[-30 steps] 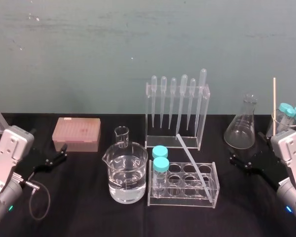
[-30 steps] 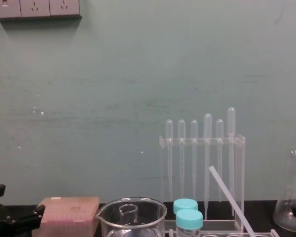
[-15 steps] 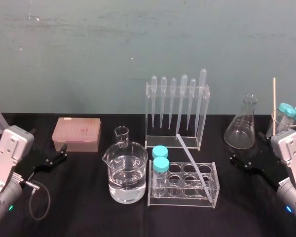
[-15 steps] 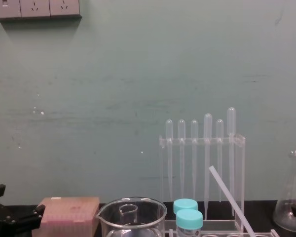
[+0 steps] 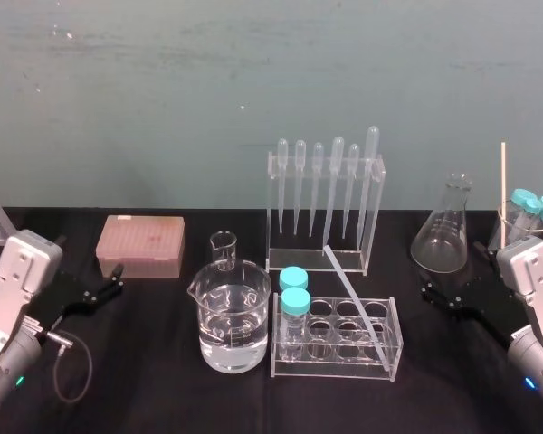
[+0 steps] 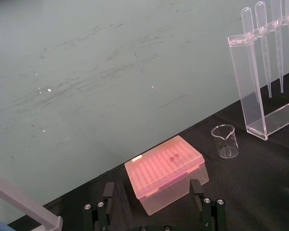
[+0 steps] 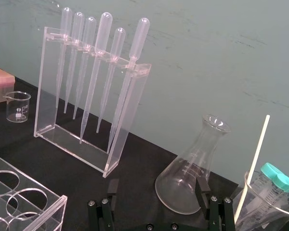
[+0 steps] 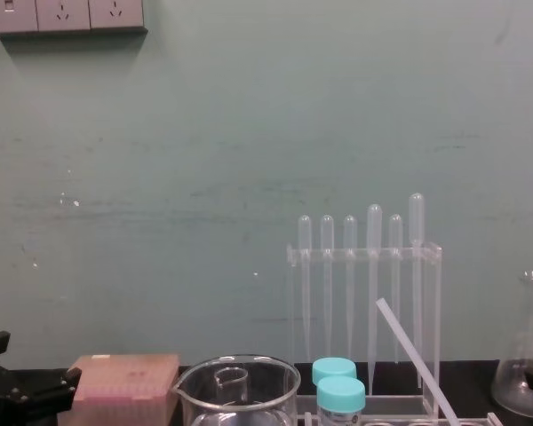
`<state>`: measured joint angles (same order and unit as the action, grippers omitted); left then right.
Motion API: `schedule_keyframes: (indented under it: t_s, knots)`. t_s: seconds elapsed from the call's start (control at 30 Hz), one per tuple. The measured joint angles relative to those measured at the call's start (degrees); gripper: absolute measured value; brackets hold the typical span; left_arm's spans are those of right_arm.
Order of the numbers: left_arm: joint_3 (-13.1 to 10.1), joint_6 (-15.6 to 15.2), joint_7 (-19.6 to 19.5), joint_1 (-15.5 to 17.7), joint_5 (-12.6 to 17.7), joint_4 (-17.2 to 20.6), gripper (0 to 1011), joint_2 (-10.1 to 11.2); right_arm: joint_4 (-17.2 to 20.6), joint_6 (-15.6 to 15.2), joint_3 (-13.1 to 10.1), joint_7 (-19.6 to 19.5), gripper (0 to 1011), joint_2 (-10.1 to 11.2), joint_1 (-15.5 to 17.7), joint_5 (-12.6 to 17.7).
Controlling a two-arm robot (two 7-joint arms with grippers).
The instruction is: Pick up the stirring rod with one hand, then place it down.
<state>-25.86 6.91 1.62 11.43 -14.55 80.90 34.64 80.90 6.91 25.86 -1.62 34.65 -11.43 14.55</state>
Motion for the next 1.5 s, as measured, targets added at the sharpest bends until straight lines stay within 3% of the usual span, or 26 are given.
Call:
schedule_keyframes:
  t_s: [0.97,1.1,1.2,1.27,1.4,1.5]
  knots:
    - [0.0,0.0,0.0,0.0,0.0,0.0,1000,0.0,0.4,1.0,-0.5,-0.2,1003,0.0,0.4,-0.7]
    - [0.0,0.0,0.0,0.0,0.0,0.0,1000,0.0,2.2,5.7,-1.5,-1.3,1003,0.4,1.5,-3.2]
    - [0.0,0.0,0.0,0.0,0.0,0.0,1000,0.0,4.6,12.4,-1.6,-1.4,1003,1.2,2.0,-6.7]
    - [0.0,0.0,0.0,0.0,0.0,0.0,1000,0.0,5.4,14.9,-1.3,-0.2,1003,1.4,1.9,-7.5]
    - [0.0,0.0,0.0,0.0,0.0,0.0,1000,0.0,6.2,18.9,0.2,4.3,1003,1.3,0.7,-7.4]
    - [0.0,0.0,0.0,0.0,0.0,0.0,1000,0.0,5.8,20.2,1.6,9.0,1003,0.7,-0.8,-5.0]
